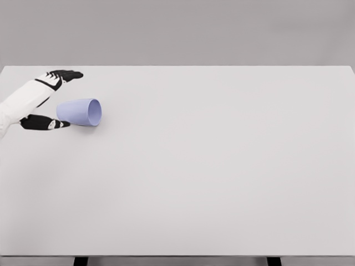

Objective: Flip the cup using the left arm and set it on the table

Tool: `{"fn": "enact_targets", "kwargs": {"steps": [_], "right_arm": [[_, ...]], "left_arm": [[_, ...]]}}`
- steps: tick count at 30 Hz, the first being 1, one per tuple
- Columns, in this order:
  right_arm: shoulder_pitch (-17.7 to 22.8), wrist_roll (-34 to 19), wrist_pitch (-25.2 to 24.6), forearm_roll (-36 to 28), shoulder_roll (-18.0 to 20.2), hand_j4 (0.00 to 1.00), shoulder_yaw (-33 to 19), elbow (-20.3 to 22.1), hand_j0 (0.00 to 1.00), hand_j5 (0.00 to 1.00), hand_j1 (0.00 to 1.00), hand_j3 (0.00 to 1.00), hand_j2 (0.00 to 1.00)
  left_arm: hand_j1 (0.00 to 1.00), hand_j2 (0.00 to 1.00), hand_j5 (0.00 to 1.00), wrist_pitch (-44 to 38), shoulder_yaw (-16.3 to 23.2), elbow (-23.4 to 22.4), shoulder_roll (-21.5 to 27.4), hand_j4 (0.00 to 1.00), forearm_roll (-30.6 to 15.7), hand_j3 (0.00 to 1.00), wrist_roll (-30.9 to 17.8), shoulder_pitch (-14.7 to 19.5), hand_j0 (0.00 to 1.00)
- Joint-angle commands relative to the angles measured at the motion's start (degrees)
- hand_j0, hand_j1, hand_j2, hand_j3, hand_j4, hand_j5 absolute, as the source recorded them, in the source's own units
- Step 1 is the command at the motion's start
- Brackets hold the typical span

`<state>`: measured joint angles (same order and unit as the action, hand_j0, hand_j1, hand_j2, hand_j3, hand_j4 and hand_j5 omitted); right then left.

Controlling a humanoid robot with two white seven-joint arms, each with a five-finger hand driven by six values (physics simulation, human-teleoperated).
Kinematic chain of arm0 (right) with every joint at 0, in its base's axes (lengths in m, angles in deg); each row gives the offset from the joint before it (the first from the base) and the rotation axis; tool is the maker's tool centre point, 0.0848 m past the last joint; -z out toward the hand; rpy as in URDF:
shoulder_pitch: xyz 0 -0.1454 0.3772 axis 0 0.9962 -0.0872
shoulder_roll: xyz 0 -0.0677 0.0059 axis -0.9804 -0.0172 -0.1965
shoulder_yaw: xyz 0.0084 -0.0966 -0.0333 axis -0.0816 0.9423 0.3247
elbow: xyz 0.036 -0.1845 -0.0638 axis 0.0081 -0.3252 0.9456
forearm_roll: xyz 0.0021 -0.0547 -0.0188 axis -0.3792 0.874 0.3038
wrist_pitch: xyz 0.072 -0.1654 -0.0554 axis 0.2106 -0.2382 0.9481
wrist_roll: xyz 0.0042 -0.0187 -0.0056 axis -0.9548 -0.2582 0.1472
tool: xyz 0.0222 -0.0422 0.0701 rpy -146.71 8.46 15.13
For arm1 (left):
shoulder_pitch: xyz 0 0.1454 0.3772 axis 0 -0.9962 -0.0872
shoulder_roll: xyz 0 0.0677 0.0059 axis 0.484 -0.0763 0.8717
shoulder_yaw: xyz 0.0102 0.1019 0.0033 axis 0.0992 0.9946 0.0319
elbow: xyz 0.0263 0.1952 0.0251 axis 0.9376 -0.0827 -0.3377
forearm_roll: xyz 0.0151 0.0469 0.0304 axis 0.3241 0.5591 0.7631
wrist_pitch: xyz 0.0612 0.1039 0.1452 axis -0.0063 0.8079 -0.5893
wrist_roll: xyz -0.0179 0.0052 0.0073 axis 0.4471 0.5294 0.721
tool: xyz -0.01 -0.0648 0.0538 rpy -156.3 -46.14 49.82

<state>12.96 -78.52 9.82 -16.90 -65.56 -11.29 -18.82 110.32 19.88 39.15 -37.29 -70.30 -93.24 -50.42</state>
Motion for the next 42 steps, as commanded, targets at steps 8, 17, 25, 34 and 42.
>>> {"fn": "enact_targets", "kwargs": {"steps": [8,17,25,34,42], "right_arm": [[0.00,-0.02,0.00,-0.05,0.00,1.00,0.01,-0.01,1.00,1.00,1.00,1.00,1.00],[0.00,-0.02,0.00,0.03,0.00,1.00,0.01,-0.01,1.00,1.00,1.00,1.00,1.00],[0.00,-0.02,0.00,-0.05,0.00,1.00,0.01,-0.01,1.00,1.00,1.00,1.00,1.00],[0.00,-0.02,0.00,-0.05,0.00,1.00,0.01,-0.01,1.00,1.00,1.00,1.00,1.00],[0.00,-0.02,0.00,-0.05,0.00,1.00,0.01,-0.01,1.00,1.00,1.00,1.00,1.00]], "left_arm": [[1.00,1.00,1.00,-13.10,6.27,0.12,-0.14,1.00,-0.76,1.00,-0.14,2.02,1.00],[1.00,1.00,1.00,-19.78,14.45,-0.93,-0.58,1.00,-0.85,1.00,-5.42,8.79,1.00],[1.00,1.00,1.00,-20.92,14.71,-1.37,-0.41,1.00,-0.58,1.00,-8.14,10.46,1.00],[1.00,1.00,1.00,-27.17,17.09,-3.30,-0.67,1.00,0.74,1.00,-7.79,13.36,1.00],[1.00,1.00,1.00,-28.66,19.90,-7.35,-2.52,1.00,2.41,1.00,-7.79,16.44,1.00]]}}
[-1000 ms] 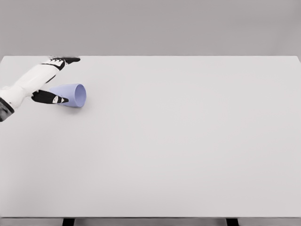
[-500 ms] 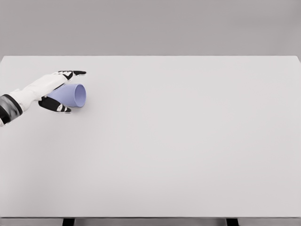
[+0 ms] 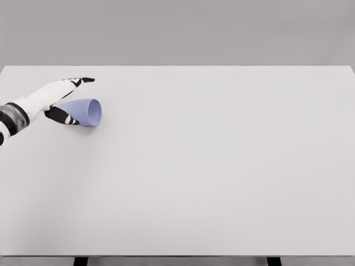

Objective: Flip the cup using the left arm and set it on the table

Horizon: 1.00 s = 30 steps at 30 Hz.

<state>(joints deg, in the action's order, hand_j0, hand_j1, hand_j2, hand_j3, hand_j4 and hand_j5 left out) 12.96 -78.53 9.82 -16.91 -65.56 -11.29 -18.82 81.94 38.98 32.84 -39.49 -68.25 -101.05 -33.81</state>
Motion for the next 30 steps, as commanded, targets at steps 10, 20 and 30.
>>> {"fn": "enact_targets", "kwargs": {"steps": [10,20,30], "right_arm": [[0.00,-0.01,0.00,0.05,0.00,1.00,0.01,-0.01,1.00,1.00,1.00,1.00,1.00],[0.00,-0.01,0.00,-0.04,0.00,1.00,0.01,-0.01,1.00,1.00,1.00,1.00,1.00],[0.00,-0.01,0.00,-0.04,0.00,1.00,0.01,-0.01,1.00,1.00,1.00,1.00,1.00]], "left_arm": [[1.00,1.00,1.00,-0.28,2.29,-3.67,-1.64,1.00,1.15,1.00,0.02,0.70,1.00],[1.00,1.00,1.00,-0.28,2.29,-5.17,-3.13,1.00,2.55,1.00,0.02,1.05,1.00],[1.00,1.00,1.00,-0.20,2.29,-6.31,-4.01,1.00,2.82,1.00,0.02,1.23,1.00]]}}
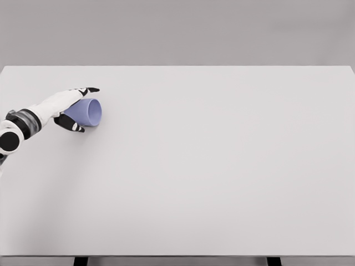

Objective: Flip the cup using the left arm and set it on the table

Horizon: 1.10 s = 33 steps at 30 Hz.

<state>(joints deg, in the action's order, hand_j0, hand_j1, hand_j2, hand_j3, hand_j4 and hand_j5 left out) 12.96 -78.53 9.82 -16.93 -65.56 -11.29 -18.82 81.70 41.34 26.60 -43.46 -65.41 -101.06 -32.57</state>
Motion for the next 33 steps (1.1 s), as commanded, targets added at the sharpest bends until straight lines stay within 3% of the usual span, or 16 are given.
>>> {"fn": "enact_targets", "kwargs": {"steps": [1,9,14,26,30,33], "right_arm": [[0.00,-0.01,0.00,-0.03,0.00,1.00,0.01,-0.01,1.00,1.00,1.00,1.00,1.00],[0.00,-0.01,0.00,-0.03,0.00,1.00,0.01,-0.01,1.00,1.00,1.00,1.00,1.00],[0.00,-0.01,0.00,0.06,0.00,1.00,0.01,-0.01,1.00,1.00,1.00,1.00,1.00],[0.00,-0.01,0.00,0.06,0.00,1.00,0.01,-0.01,1.00,1.00,1.00,1.00,1.00],[0.00,-0.01,0.00,-0.03,0.00,1.00,0.01,-0.01,1.00,1.00,1.00,1.00,1.00],[0.00,-0.01,0.00,-0.03,0.00,1.00,0.01,-0.01,1.00,1.00,1.00,1.00,1.00]], "left_arm": [[1.00,1.00,1.00,0.04,0.02,-0.08,-0.04,1.00,-0.02,1.00,0.03,0.00,1.00],[0.92,0.92,0.92,0.04,0.02,0.01,-0.39,0.92,-0.02,0.92,-0.15,-0.18,0.92],[0.77,0.77,0.77,0.04,0.02,0.36,-0.30,0.77,-0.11,0.77,-0.33,-0.35,0.77],[0.77,0.77,0.77,0.04,-0.77,0.63,-0.30,0.77,-0.82,0.77,-0.06,-0.09,0.77],[0.78,0.78,0.78,0.13,-1.12,0.80,-0.21,0.78,-5.21,0.78,0.11,0.09,0.78],[0.79,0.79,0.79,0.57,-2.09,0.80,-0.21,0.79,-11.26,0.79,0.20,0.09,0.79]]}}
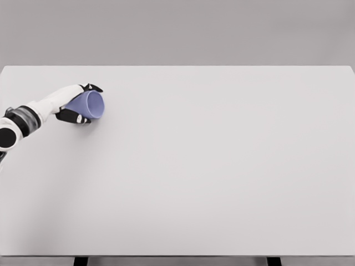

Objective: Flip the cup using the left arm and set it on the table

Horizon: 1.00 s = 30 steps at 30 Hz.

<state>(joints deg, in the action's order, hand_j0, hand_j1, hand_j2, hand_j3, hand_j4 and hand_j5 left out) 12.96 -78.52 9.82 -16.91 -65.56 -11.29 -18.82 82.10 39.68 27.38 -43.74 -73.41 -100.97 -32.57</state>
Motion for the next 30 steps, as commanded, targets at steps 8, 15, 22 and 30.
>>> {"fn": "enact_targets", "kwargs": {"steps": [8,15,22,30], "right_arm": [[0.00,-0.02,0.00,-0.04,0.00,1.00,0.01,-0.01,1.00,1.00,1.00,1.00,1.00],[0.00,-0.02,0.00,-0.04,0.00,1.00,0.01,-0.01,1.00,1.00,1.00,1.00,1.00],[0.00,-0.02,0.00,0.04,0.00,1.00,0.01,-0.01,1.00,1.00,1.00,1.00,1.00],[0.00,0.07,0.00,-0.04,0.00,1.00,0.01,-0.01,1.00,1.00,1.00,1.00,1.00]], "left_arm": [[0.80,0.80,0.80,0.26,-2.72,2.05,-0.91,0.80,-14.34,0.80,0.11,-0.44,0.80],[0.80,0.80,0.80,0.26,-3.95,2.05,-2.22,0.80,-19.27,0.80,0.11,-0.88,0.80],[0.80,0.80,0.80,0.26,-4.65,2.05,-3.45,0.80,-23.31,0.80,0.11,-1.23,0.80],[0.81,0.81,0.81,0.26,-7.55,1.96,-4.69,0.81,-27.44,0.81,0.11,-3.51,0.81]]}}
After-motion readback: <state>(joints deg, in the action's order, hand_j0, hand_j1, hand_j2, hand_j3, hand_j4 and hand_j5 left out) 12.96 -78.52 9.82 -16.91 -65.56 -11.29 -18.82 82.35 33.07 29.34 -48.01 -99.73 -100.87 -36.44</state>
